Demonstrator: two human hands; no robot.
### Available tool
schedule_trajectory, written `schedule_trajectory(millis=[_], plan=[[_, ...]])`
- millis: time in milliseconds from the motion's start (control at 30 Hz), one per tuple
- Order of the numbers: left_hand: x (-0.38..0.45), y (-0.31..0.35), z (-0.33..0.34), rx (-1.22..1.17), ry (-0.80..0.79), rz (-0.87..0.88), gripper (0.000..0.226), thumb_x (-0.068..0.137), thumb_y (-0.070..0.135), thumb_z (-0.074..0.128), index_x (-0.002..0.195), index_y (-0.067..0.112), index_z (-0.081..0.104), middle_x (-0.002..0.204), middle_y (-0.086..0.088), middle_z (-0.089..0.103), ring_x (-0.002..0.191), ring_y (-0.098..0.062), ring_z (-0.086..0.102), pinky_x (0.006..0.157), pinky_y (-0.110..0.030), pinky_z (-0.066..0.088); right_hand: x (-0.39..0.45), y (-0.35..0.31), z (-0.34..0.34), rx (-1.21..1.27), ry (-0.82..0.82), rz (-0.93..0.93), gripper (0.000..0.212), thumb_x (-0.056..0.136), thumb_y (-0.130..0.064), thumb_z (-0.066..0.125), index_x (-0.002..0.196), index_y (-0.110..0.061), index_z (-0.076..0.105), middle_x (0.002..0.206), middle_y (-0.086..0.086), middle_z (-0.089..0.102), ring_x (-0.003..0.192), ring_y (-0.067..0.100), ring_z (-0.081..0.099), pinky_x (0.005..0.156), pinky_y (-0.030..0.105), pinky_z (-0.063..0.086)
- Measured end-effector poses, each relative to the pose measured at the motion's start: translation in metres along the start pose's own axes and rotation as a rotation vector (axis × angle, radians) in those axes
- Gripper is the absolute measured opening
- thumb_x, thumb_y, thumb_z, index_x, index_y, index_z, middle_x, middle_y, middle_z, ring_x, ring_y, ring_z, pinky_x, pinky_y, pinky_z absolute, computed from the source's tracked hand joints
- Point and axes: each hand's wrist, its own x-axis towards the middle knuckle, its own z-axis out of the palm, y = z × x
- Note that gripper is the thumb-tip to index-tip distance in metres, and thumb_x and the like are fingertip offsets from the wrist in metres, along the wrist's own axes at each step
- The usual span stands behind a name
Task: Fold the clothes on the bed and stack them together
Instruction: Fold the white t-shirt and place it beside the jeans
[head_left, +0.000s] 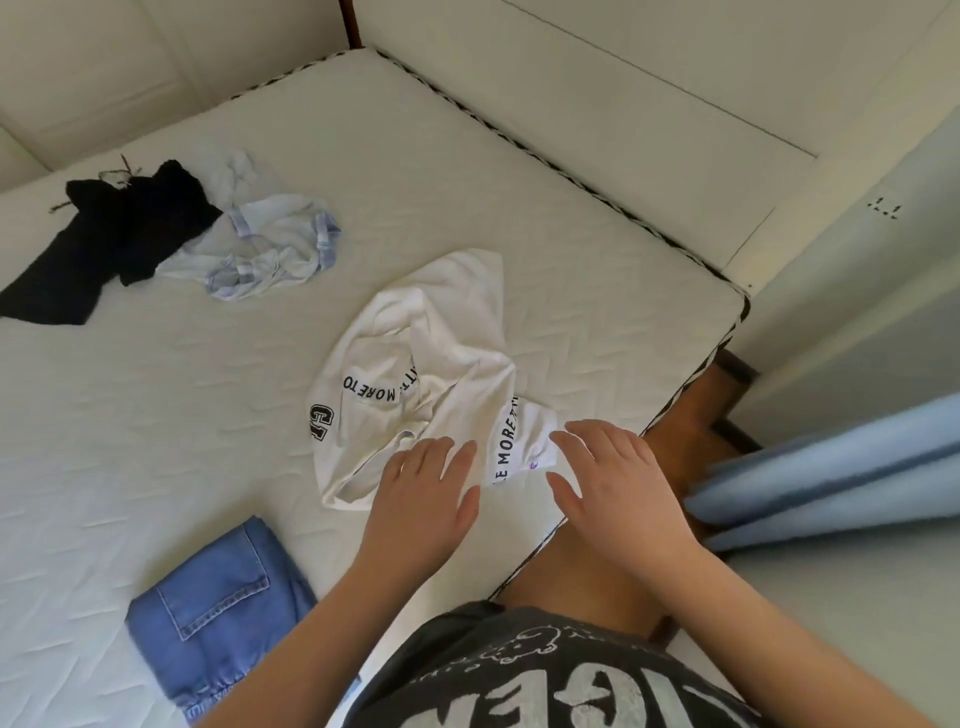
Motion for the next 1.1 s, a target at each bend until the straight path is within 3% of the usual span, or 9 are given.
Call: schedule_trajectory(millis=[333, 533, 700, 900, 1100], plan=[[0.053, -0.035, 0.01, 0.003, 0.016, -0.182, 0.047, 0.088, 0.036, 0.043, 0.122, 0.012, 0.067, 0.112, -0.009, 0.067, 0.101, -0.03, 0.065, 0.082, -0.043, 0.054, 0.097, 0.017, 0.029, 0.101, -0.193, -0.163, 0.04, 0.092, -0.034, 0.061, 0.127, -0.016, 0.061, 0.127, 0.004, 0.062, 0.119, 0.025, 0.058, 0.1, 0.04, 0.045], [0.087, -0.031, 0.029, 0.002, -0.05, -0.369, 0.044, 0.088, 0.033, 0.045, 0.121, 0.012, 0.066, 0.112, -0.007, 0.067, 0.1, -0.028, 0.065, 0.08, -0.041, 0.053, 0.163, 0.05, 0.058, 0.143, -0.222, -0.318, 0.041, 0.088, -0.028, 0.067, 0.124, -0.009, 0.064, 0.121, 0.008, 0.065, 0.111, 0.03, 0.062, 0.094, 0.043, 0.05], [0.131, -0.005, 0.044, -0.02, -0.139, -0.563, 0.046, 0.077, 0.025, 0.078, 0.119, 0.01, 0.068, 0.108, -0.009, 0.069, 0.097, -0.03, 0.068, 0.078, -0.041, 0.055, 0.22, 0.085, 0.076, 0.198, -0.357, -0.482, 0.046, 0.093, -0.031, 0.059, 0.134, -0.01, 0.056, 0.129, 0.007, 0.06, 0.119, 0.028, 0.057, 0.1, 0.042, 0.043], [0.186, 0.027, 0.076, -0.05, -0.193, -0.67, 0.049, 0.075, 0.024, 0.08, 0.12, 0.01, 0.068, 0.109, -0.009, 0.069, 0.098, -0.03, 0.068, 0.079, -0.042, 0.057, 0.275, 0.129, 0.116, 0.188, -0.361, -0.602, 0.049, 0.075, -0.025, 0.079, 0.119, -0.008, 0.066, 0.108, 0.008, 0.068, 0.096, 0.03, 0.067, 0.082, 0.04, 0.053], [0.226, 0.035, 0.127, -0.099, -0.294, -0.706, 0.054, 0.067, 0.027, 0.085, 0.116, 0.012, 0.07, 0.108, -0.008, 0.07, 0.095, -0.026, 0.069, 0.076, -0.037, 0.057, 0.308, 0.156, 0.167, 0.158, -0.52, -0.608, 0.048, 0.084, -0.02, 0.064, 0.131, -0.009, 0.059, 0.122, 0.008, 0.063, 0.109, 0.03, 0.061, 0.091, 0.041, 0.047]])
